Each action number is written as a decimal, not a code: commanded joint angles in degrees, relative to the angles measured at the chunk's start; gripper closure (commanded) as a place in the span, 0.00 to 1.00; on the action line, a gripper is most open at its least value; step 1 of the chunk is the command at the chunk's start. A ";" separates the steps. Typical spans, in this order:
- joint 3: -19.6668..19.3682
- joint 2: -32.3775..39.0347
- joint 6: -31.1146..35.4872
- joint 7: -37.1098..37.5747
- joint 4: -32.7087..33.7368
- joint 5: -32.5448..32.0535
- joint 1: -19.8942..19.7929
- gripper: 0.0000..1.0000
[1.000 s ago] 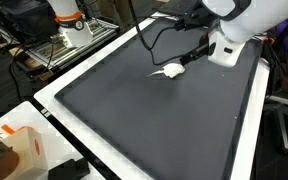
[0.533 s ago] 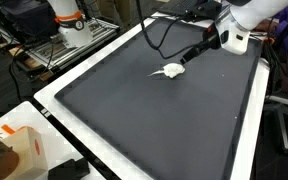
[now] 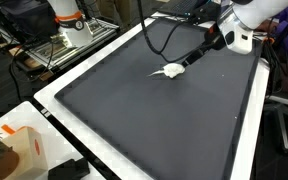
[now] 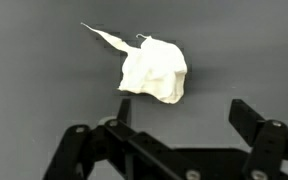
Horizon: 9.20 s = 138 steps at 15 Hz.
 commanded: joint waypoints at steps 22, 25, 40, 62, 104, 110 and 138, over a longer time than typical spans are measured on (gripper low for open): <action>-0.62 -22.49 11.88 3.30 -32.85 9.27 -3.98 0.00; -1.23 -28.69 22.27 2.32 -43.23 8.16 -3.73 0.00; 0.67 -47.59 49.94 -6.54 -72.84 12.77 -5.55 0.00; 5.34 -51.76 94.26 -7.93 -91.40 19.61 -4.91 0.00; 18.82 -50.90 111.22 -17.07 -98.96 26.86 -11.00 0.00; 23.21 -47.54 117.97 -16.72 -97.26 21.36 -14.56 0.00; 7.83 -59.39 75.75 -6.41 -95.01 2.52 -6.66 0.00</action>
